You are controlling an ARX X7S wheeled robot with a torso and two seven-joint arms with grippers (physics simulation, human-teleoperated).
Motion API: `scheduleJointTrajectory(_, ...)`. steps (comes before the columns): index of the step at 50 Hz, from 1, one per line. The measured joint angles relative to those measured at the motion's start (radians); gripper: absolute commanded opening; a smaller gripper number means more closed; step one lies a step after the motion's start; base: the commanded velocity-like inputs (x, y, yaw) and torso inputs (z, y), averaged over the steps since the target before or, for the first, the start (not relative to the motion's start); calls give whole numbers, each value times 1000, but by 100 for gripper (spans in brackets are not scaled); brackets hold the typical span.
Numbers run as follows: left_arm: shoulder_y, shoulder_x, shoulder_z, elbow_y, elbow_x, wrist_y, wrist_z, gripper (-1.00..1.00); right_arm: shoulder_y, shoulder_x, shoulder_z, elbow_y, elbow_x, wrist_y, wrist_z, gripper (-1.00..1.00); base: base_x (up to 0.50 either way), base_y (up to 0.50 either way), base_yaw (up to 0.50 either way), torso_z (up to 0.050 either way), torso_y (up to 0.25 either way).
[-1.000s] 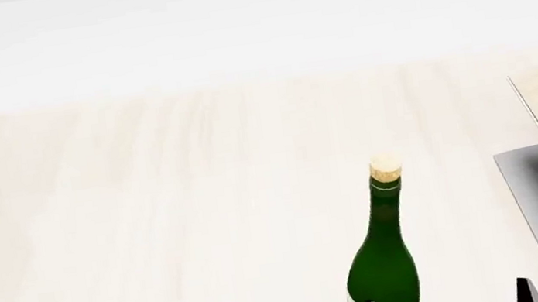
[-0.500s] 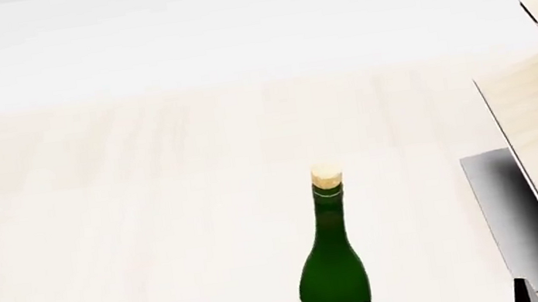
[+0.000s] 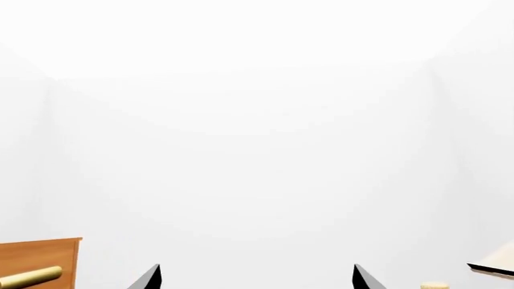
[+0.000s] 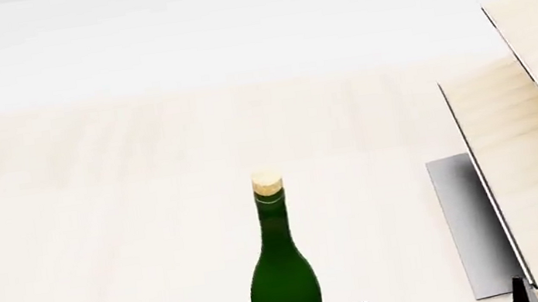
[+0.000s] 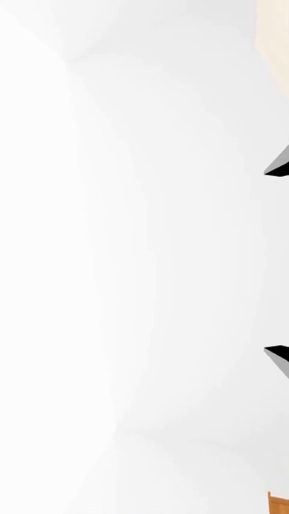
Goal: Put the wine bottle on the wine rack.
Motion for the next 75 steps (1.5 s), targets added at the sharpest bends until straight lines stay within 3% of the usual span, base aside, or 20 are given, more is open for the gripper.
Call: scheduleJointTrajectory(75, -10, -27, 21, 3, -4, -6, -30, 100, 10, 28, -22, 0, 4, 9, 32, 100, 0, -142, 0, 0, 0)
